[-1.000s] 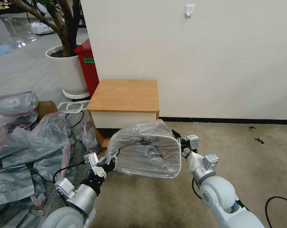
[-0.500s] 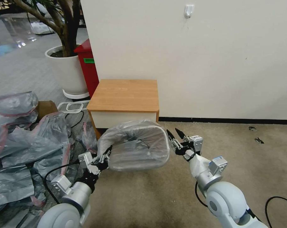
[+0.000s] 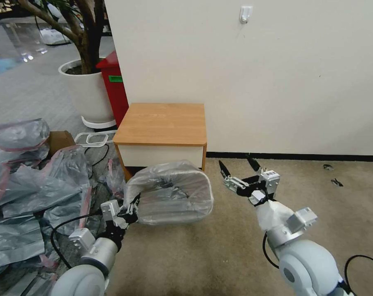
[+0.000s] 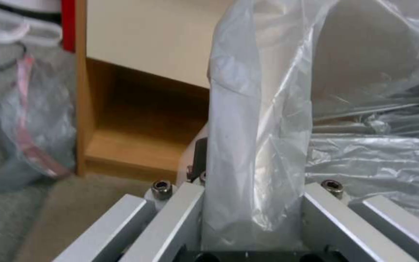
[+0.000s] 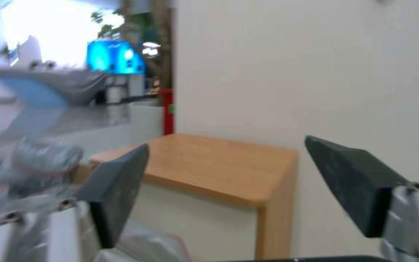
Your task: Pick up the garbage bag from the table and place it over the trash can.
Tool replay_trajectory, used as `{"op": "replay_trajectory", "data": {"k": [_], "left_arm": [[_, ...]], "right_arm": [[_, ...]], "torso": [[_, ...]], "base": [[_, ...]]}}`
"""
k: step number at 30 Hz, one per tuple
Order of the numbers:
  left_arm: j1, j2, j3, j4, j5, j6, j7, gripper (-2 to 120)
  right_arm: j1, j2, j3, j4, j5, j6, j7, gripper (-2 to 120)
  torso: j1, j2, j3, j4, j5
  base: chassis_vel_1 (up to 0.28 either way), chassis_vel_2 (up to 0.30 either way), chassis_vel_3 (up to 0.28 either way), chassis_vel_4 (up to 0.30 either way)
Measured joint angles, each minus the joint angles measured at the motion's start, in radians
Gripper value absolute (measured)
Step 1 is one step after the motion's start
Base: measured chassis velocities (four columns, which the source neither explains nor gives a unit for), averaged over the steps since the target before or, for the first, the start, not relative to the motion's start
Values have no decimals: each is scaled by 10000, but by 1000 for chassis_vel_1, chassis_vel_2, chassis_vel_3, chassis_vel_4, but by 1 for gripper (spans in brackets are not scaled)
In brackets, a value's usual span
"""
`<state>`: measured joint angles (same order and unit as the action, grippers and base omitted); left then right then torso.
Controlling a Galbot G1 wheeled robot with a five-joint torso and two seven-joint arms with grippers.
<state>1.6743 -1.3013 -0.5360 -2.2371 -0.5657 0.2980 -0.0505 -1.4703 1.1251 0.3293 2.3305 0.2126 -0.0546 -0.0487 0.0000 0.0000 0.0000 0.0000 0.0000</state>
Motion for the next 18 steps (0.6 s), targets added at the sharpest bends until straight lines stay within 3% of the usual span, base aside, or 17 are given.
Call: {"op": "replay_trajectory", "data": {"k": [2,5,7,12,15,16,18], "left_arm": [[95,39,243,-170,970,328,-141,3],[163,17,433,-319,1382,747,-412,3],[215,-46,622,-418,1800,1161,-574,3],[270,-133,885,-473,2355,1327,-649,3],[298,-274,1209,-513,3029,1341,-667,3],[298,-274,1209,-513,3029,1341,-667,3],[277,-436,1545,-546,3450,1408,-729,3]], "right_arm": [[208,-684,-479,245,-1131,-115,-253,72],[473,-1296,-894,282,-2141,-291,-415,64],[906,-1956,-1415,225,-2897,-772,-552,52],[1493,-2737,-2144,197,-2963,-1949,-797,39],[1933,-3350,-2824,211,-2638,-3073,-1091,24],[1933,-3350,-2824,211,-2638,-3073,-1091,24],[2172,-3753,-3283,75,-2565,-3604,-1339,12]], "torso": [[0,0,0,0,1],[0,0,0,1,1],[0,0,0,0,2],[0,0,0,1,2],[0,0,1,1,2],[0,0,1,1,2],[-1,0,1,1,1]], "base": [[0,0,0,0],[0,0,0,0],[0,0,0,0],[0,0,0,0],[0,0,0,0],[0,0,0,0],[0,0,0,0]]}}
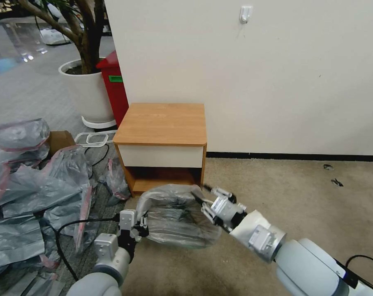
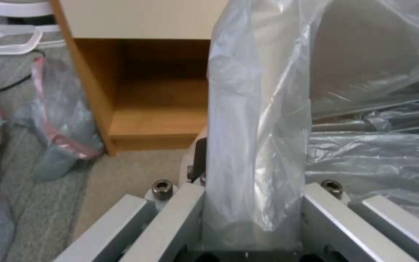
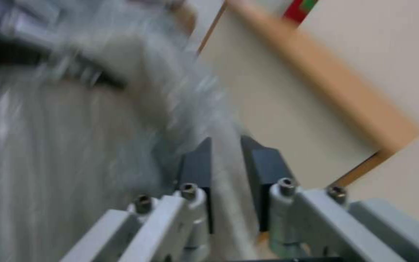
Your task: Pick up the garbage bag from the table and place it over the trash can.
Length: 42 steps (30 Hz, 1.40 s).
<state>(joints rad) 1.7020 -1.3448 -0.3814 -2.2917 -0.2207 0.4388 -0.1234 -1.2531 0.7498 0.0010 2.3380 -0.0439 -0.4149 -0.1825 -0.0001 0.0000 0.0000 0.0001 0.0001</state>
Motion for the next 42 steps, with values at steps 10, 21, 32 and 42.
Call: {"op": "replay_trajectory", "data": {"k": [10,21,32,42], "left_arm": [[5,-442,879,73,1069,217,-190,3],[145,-657,1652,114,1767,219,-196,3],[403,-665,2488,88,2117,181,-249,3],[584,-707,2823,-176,1741,304,-358,3]], "right_arm": [[102,-186,-496,-610,-301,-427,-515,0],[230,115,-718,-1426,-436,-477,-678,0],[550,801,-1143,-2829,-960,-491,-933,0],[808,1216,-1259,-4091,-1235,-321,-1071,0]], "torso": [[0,0,0,-1,0],[0,0,0,-2,0],[0,0,0,-1,-1],[0,0,0,0,-1]], "base": [[0,0,0,0],[0,0,0,0],[0,0,0,0],[0,0,0,0]]}}
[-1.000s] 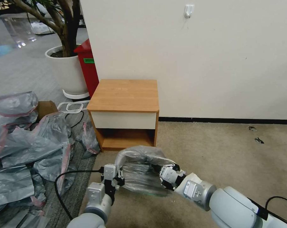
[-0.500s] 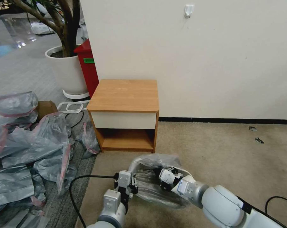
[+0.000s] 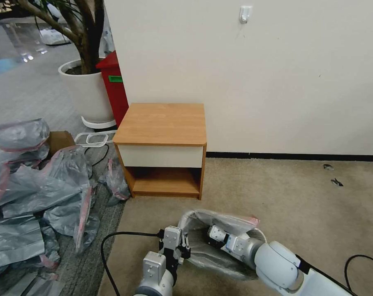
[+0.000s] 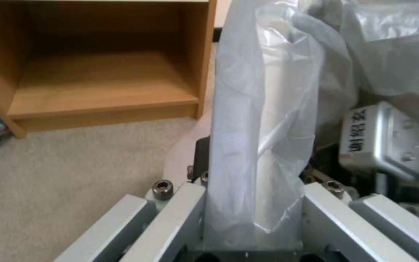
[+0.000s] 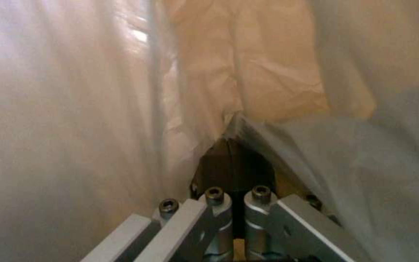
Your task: Pick up the garbage bag from the table and place it over the trash can.
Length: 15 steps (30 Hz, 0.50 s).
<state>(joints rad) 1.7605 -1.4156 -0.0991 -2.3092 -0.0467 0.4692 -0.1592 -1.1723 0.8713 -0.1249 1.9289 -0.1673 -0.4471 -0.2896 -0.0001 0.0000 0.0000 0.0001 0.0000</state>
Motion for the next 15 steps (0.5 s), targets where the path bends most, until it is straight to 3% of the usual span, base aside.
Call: {"op": "replay_trajectory", "data": {"k": [15], "left_arm": [[-130,-17,-402,187,-426,52,-38,3]], "right_arm": [[-325,-193,234,522,72,192,-45,0]], "torso": [[0,0,0,-1,-1]], "base": [[0,0,0,0]]}}
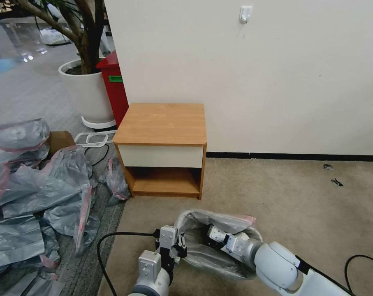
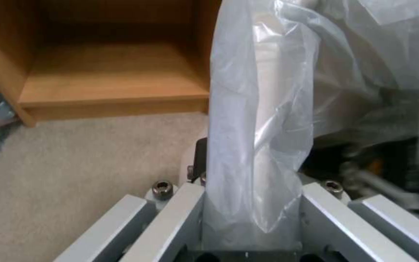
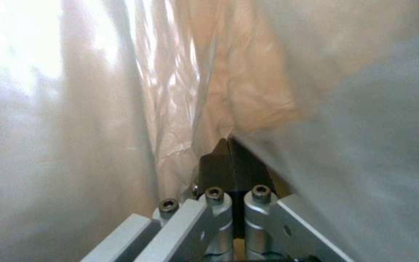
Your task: Pick up the garbage bag from the table and place it over the trash can.
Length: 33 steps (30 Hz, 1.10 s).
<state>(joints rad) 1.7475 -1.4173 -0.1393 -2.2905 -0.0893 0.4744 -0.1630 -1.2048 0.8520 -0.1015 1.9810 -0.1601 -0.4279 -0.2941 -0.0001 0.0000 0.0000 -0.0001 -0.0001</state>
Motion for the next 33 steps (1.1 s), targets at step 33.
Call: {"op": "replay_trajectory", "data": {"k": [33], "left_arm": [[-438,549,-2372,1484,-4327,1334,-372,3]], "right_arm": [[-2744,2040,3191,1937,1558,1779,1076,20]], "torso": [[1,1,0,2,1]], "base": [[0,0,0,0]]}}
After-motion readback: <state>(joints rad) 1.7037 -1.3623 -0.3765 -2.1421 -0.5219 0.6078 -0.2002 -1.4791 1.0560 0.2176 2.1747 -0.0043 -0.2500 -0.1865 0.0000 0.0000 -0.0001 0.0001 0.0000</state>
